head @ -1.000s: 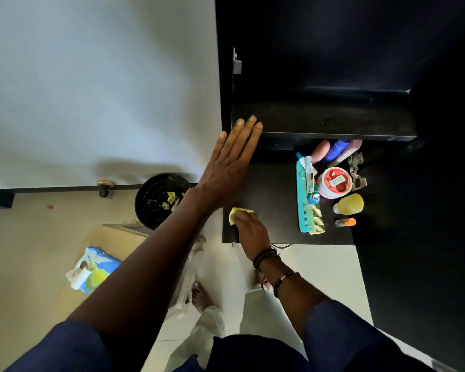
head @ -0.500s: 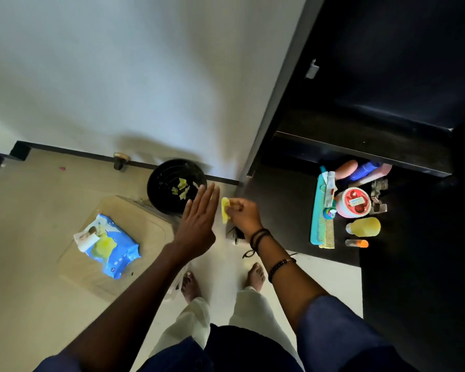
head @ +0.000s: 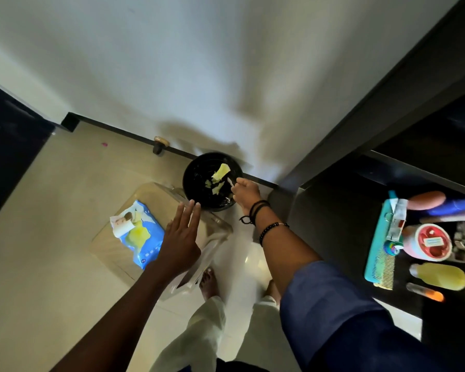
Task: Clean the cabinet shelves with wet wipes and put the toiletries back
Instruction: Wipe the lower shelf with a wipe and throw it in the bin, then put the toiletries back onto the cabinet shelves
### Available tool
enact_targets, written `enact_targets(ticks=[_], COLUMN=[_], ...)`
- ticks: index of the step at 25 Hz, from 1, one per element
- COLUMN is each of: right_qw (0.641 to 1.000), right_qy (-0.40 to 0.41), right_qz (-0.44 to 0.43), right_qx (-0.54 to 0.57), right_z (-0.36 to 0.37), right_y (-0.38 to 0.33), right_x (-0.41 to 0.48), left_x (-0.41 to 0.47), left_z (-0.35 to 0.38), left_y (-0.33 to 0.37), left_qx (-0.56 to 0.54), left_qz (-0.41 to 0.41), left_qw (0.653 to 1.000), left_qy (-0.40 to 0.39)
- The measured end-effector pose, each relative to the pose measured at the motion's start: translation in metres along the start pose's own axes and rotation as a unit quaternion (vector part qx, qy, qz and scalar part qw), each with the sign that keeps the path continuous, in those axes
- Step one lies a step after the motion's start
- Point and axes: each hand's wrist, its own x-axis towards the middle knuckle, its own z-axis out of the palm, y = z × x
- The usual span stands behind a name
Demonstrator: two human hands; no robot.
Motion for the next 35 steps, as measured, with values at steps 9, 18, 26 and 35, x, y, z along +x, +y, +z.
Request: enact_targets(ticks=[9, 18, 26, 35], right_qw=[0.999, 0.989, 0.938, 0.851], right_qy=[0.015, 0.12, 0.304, 0.424], right_qz=[0.0, -0.086, -0.16, -0.173], right_qx=[-0.038, 0.028, 0.049, -0.257], right_z=[-0.038, -0.154, -0.28, -0.381], right_y=[0.054, 0.016, -0.016, -0.051], right_x=[-0.096, -0.197, -0.221, -0.211], left_x=[-0.007, -0.016, 0.012, 0.07], left_z=[0.009, 0.008, 0.016, 0.031], left_y=[0.028, 0.137, 0.261, 0.394], left_qx=[-0.03, -0.058, -0.031, -0.085], left_qz=[0.024, 0.117, 0.184, 0.29], left_qw=[0.996, 0.991, 0.982, 0.953], left_qy=[-0.079, -0.001, -0.037, -0.03])
